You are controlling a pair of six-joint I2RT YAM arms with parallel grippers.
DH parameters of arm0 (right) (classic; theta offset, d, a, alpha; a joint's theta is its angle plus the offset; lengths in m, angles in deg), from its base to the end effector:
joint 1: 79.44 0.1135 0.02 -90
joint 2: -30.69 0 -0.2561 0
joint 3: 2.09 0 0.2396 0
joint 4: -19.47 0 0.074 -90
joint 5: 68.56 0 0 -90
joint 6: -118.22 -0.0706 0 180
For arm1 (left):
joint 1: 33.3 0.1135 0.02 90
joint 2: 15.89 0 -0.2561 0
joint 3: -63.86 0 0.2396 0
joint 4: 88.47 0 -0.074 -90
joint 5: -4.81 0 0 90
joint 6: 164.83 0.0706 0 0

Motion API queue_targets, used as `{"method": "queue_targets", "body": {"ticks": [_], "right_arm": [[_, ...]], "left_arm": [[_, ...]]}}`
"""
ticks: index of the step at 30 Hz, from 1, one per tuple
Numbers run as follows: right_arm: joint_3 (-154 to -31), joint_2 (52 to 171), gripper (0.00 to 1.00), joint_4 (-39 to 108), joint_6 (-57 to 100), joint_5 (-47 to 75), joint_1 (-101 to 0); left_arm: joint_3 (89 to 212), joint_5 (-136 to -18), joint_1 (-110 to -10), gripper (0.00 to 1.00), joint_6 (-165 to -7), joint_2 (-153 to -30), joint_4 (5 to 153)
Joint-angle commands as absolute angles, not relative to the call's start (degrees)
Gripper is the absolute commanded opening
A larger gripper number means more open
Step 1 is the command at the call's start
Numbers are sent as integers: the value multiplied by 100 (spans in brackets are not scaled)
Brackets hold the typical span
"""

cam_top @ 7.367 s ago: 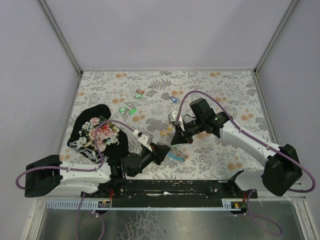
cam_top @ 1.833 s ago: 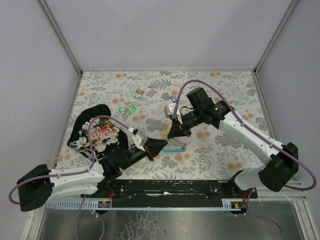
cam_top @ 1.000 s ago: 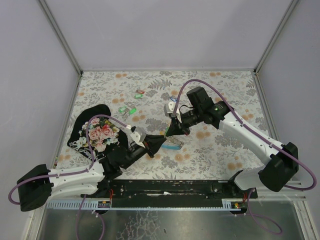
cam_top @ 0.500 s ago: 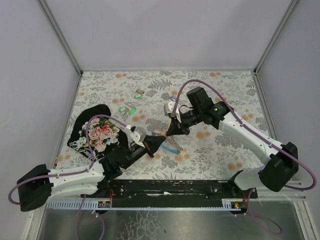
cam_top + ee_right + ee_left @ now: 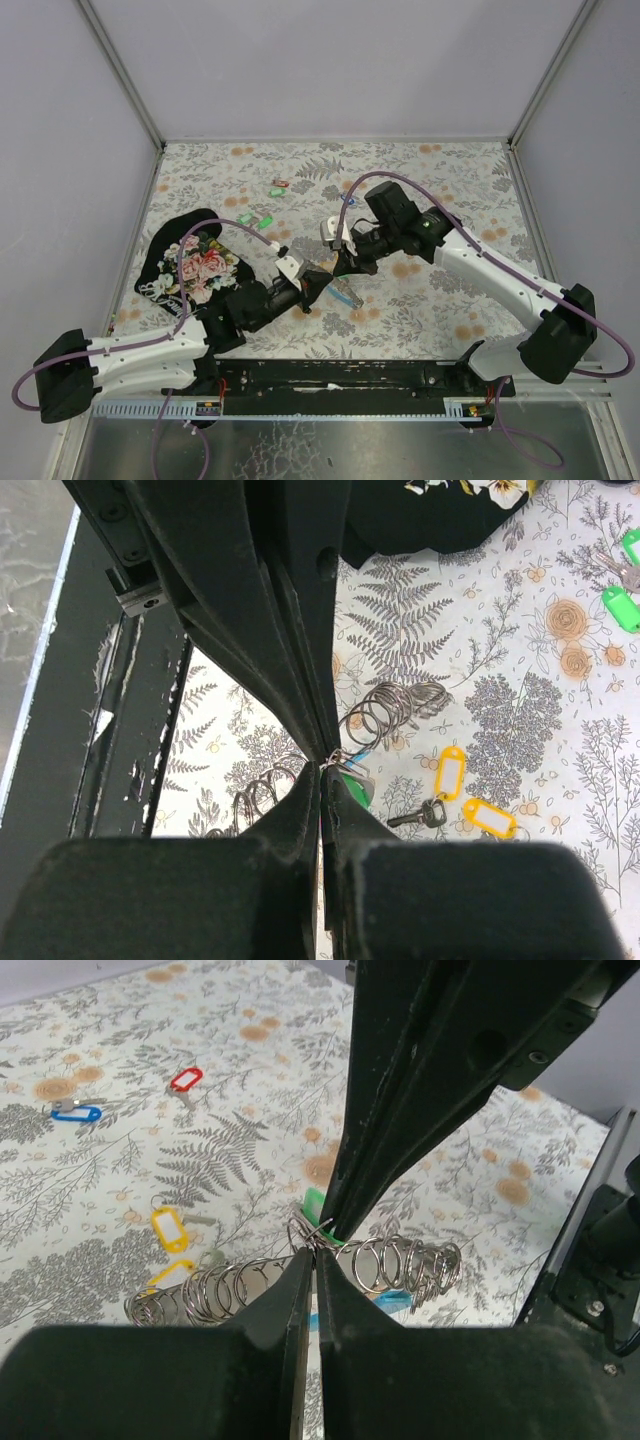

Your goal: Remove the keys from the keyring

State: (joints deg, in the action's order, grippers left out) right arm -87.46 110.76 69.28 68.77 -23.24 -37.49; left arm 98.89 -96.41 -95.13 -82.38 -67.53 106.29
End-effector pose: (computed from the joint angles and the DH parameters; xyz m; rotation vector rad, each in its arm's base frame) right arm 0.1922 0.2395 0.3008 -1.7403 1.4080 0.9178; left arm 0.1225 -0.1997 0.2412 0.6135 1.5411 -0.7766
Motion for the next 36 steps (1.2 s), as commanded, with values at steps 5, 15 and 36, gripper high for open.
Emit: {"method": "queue_targets", "body": {"ticks": [5,15,36], "right_arm": [[-8897,10920,0,7056,6813,-2652,-3416],[-9045,10952,0,6776,6146,-3458,-3942],[-8419,11137,0,5304,4458,-4566,-4484]], "left_arm": [[10397,-9589,-9465,0,-7831,-6610,10347],[9679,-9346,-9432,14,-8166,-6071,11166],[8711,-8913,-9416,17,-8050,-5824,13100]]}}
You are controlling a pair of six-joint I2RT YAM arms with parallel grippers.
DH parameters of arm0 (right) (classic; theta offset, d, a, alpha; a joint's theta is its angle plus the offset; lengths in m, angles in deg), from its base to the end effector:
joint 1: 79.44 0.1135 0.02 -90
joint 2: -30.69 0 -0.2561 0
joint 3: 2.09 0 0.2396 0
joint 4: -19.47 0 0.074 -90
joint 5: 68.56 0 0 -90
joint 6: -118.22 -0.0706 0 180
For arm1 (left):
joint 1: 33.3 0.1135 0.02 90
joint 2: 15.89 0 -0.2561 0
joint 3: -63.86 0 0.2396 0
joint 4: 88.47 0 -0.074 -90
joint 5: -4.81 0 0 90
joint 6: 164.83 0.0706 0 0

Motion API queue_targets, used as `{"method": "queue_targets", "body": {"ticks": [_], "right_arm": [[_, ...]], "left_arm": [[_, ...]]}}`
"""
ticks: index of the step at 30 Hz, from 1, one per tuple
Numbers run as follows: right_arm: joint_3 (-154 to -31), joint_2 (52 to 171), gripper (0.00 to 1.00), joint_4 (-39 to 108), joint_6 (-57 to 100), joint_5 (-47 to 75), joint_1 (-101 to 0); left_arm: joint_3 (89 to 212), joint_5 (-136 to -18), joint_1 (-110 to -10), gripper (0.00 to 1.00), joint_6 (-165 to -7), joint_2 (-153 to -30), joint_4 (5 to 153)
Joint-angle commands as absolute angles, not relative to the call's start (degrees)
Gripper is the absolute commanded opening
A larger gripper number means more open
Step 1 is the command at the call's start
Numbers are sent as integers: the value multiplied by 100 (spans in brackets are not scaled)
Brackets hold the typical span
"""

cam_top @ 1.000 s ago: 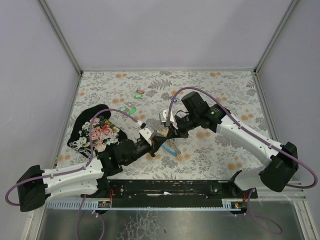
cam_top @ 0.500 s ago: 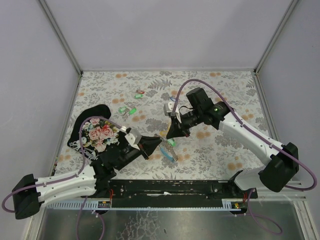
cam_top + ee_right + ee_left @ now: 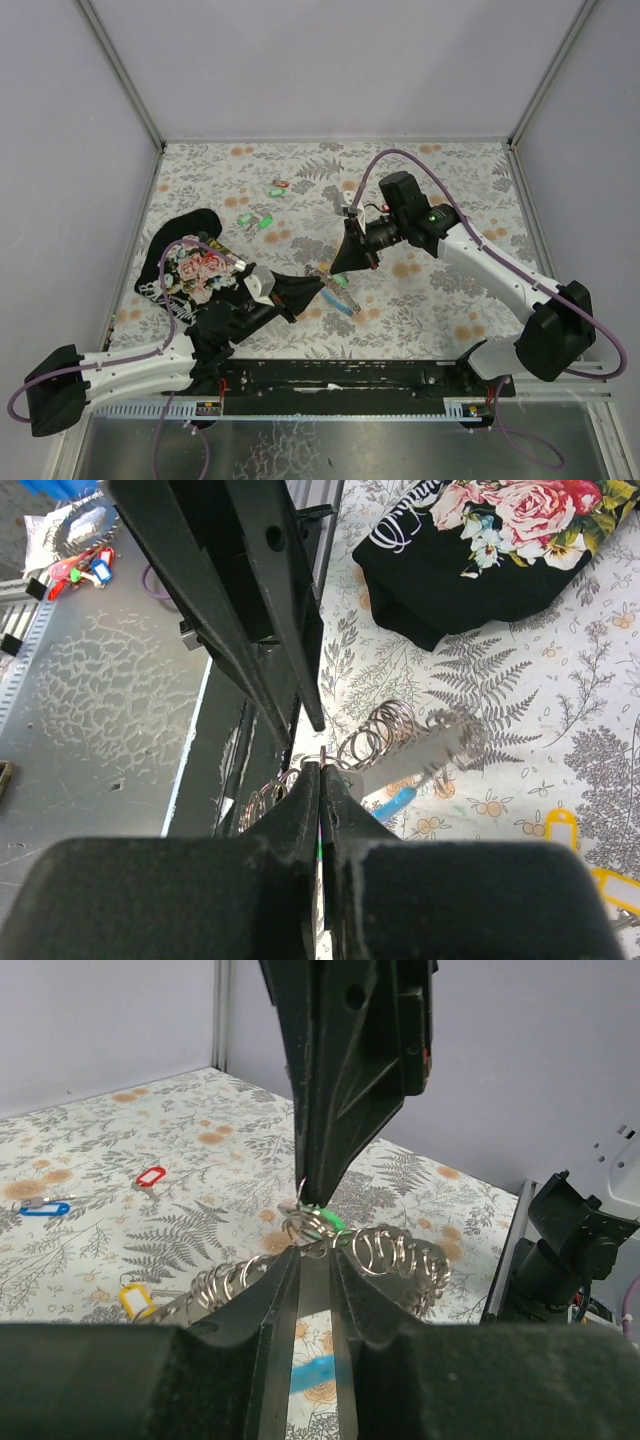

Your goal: Remove the keys from the keyring

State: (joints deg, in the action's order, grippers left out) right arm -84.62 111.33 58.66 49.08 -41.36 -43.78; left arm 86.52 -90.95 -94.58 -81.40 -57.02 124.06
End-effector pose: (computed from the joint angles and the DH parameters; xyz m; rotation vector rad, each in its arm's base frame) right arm 0.2091 0.2273 0.3097 -1.4904 1.4862 1.3481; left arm 0.0996 -0.1670 0.2411 0.5570 1.2708 -0.9324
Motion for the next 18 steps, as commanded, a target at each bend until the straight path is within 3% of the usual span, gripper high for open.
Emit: {"method": "queue_targets", "body": {"ticks": [1,18], "right_arm": [[-8392,11137,0,5267,4421,-4582,-4490],[-8322,11115,0,5190,4387,-4558,-4497]], "left_arm": [[8719,-8900,-9413,18,-8056,-5877,13130],[8920,-8949,-9421,19,-8133,-6438,13330]]}}
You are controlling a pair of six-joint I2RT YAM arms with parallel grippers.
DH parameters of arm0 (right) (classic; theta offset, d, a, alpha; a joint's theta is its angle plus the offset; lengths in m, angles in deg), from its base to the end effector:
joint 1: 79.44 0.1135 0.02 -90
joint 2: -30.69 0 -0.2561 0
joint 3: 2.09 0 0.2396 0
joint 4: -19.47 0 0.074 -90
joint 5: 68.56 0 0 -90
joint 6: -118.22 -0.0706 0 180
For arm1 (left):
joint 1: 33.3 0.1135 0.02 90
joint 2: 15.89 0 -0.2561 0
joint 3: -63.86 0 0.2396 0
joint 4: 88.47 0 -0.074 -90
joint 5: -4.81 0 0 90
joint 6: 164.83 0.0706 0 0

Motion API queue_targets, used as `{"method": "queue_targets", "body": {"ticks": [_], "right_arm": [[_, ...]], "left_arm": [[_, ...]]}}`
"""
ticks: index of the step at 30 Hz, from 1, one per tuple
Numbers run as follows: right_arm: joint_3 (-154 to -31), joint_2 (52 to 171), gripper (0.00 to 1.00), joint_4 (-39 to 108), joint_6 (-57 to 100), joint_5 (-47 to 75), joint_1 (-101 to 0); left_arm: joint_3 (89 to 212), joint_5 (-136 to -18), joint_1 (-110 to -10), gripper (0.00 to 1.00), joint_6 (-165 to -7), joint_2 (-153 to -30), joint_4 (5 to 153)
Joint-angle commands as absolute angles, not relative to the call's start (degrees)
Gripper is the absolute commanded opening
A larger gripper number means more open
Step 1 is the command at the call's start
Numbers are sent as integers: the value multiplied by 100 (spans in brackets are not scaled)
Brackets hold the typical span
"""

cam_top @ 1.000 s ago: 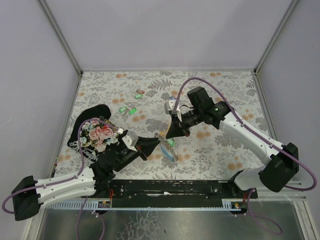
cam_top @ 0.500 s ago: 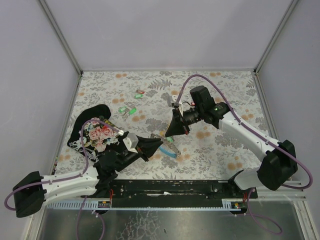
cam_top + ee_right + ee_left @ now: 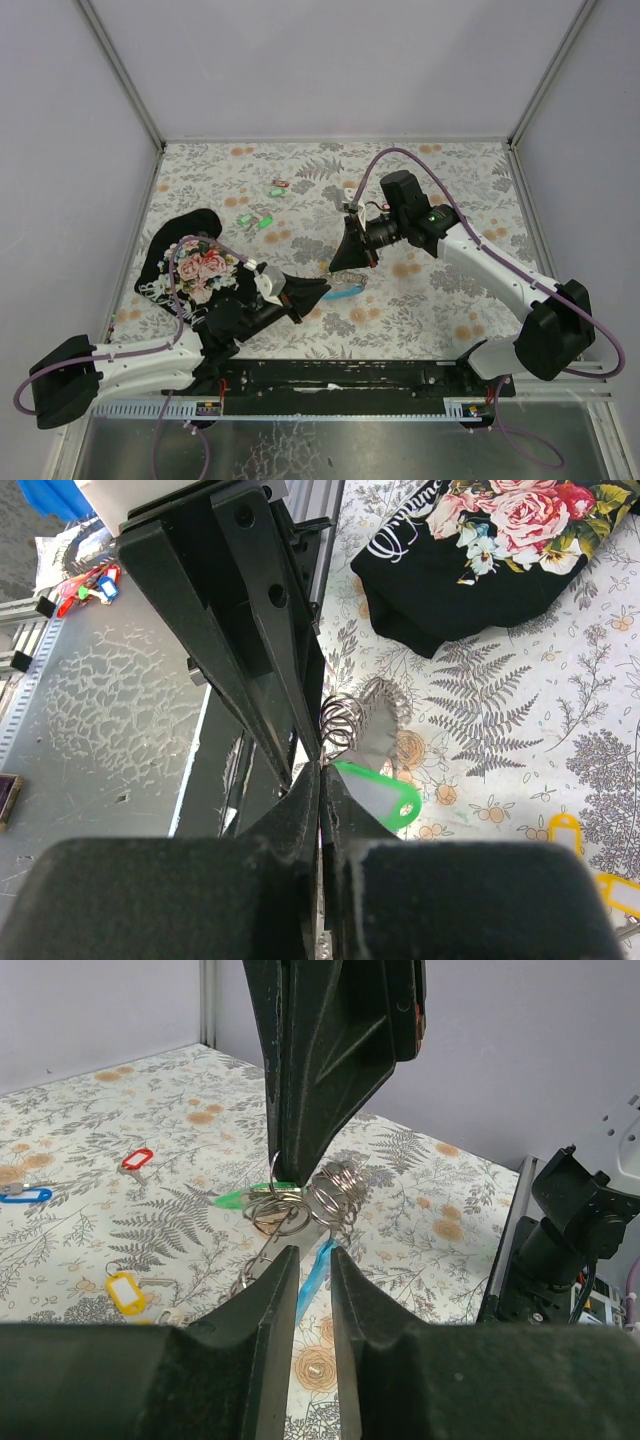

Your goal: Remove the keys from the keyring

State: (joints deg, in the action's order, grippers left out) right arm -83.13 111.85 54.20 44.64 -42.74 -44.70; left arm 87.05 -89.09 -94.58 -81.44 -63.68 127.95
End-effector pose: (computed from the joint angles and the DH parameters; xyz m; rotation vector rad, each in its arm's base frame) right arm 0.2154 0.2267 0.3062 -1.4408 1.5070 1.3913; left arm 0.1038 -0.1794 0.2330 0.6028 1.2965 -0.9415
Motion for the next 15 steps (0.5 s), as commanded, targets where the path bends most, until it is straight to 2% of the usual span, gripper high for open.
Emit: {"method": "queue_targets", "body": {"ticks": [1,15], "right_arm": [[-8319,11119,0,5192,4391,-4549,-4499],[-8288,11101,0,5190,4412,-4486,-4499]], "left_arm": [[8936,-8961,-9417,19,-8141,-6449,13340],[9012,-9223,-9421,20,-8048,-6555,13259]]}}
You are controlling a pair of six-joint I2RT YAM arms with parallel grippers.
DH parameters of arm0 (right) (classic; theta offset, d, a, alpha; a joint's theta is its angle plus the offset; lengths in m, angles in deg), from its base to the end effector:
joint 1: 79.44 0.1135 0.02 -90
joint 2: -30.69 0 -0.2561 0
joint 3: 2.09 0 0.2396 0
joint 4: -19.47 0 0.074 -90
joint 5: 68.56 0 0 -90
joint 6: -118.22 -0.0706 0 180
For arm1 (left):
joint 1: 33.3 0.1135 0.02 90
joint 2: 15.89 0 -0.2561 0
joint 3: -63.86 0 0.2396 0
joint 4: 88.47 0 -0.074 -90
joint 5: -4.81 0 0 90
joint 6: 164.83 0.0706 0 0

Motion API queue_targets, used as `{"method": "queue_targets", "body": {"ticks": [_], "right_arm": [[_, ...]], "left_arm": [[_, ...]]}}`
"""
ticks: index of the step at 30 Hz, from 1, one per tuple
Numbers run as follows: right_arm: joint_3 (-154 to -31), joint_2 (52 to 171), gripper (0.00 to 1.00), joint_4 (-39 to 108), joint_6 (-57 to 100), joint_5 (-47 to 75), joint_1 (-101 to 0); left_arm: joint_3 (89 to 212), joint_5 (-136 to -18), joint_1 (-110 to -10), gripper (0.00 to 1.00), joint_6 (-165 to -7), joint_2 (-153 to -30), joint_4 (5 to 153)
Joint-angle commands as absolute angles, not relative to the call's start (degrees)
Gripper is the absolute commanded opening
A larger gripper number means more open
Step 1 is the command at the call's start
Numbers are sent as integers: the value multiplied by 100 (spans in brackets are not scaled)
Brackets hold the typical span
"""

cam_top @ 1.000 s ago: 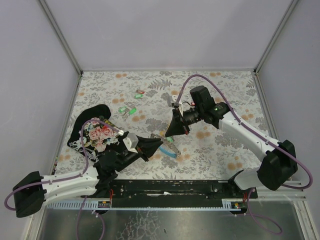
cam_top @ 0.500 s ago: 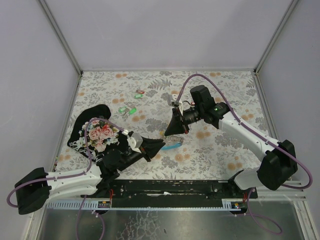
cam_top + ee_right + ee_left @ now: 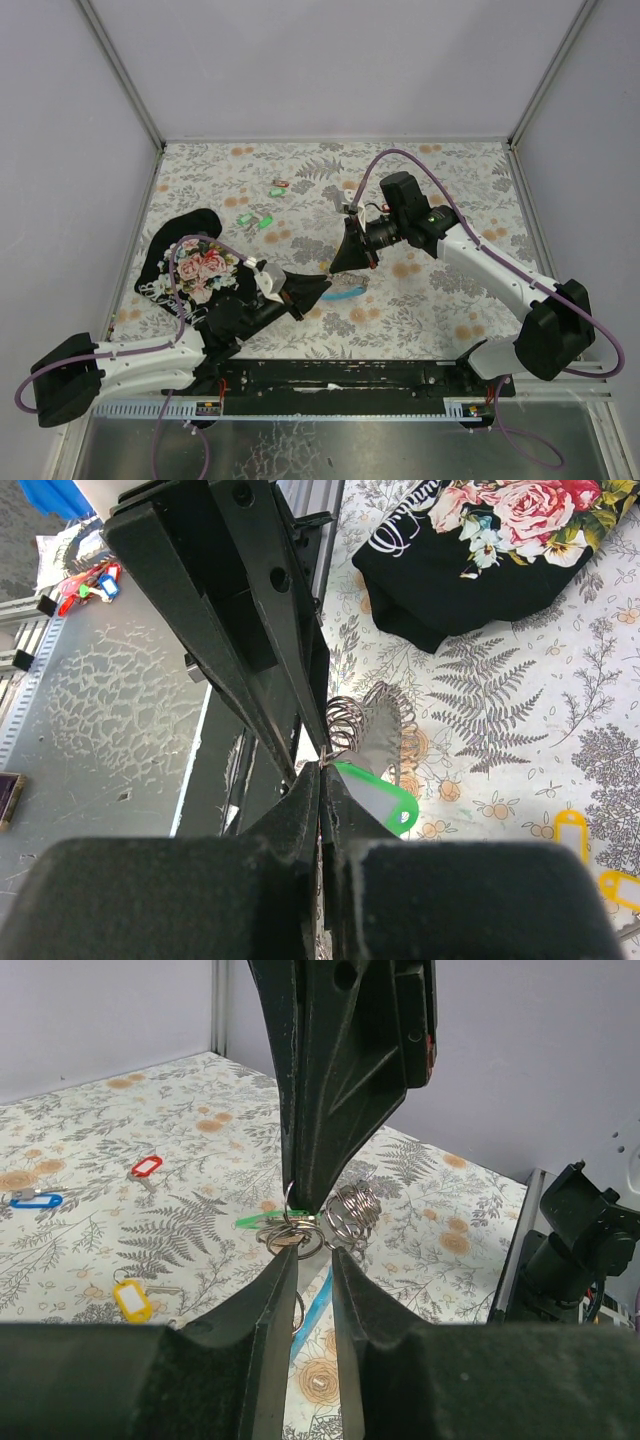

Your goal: Remove the keys from the keyring

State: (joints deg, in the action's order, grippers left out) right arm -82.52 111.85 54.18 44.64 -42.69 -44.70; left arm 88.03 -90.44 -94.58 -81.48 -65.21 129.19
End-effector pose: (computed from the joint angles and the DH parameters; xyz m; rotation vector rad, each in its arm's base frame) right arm 0.2149 0.2264 0.3027 -1.4399 1.5182 1.3948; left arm 0.1070 -0.1818 0.2371 0.5769 1.2929 -0.9304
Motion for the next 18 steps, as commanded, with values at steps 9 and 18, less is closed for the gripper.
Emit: {"method": "queue_targets", "body": {"ticks": [9,18], "right_arm": [[-8261,11078,0,5178,4417,-4447,-4504],[-8551,11006,0,6028,5458,-4557,-4505]], "left_arm": [[9103,-9363,-9418,21,-7965,-6619,13182],[8973,-9142,-9406,21,-6969,-5032,11798]]}}
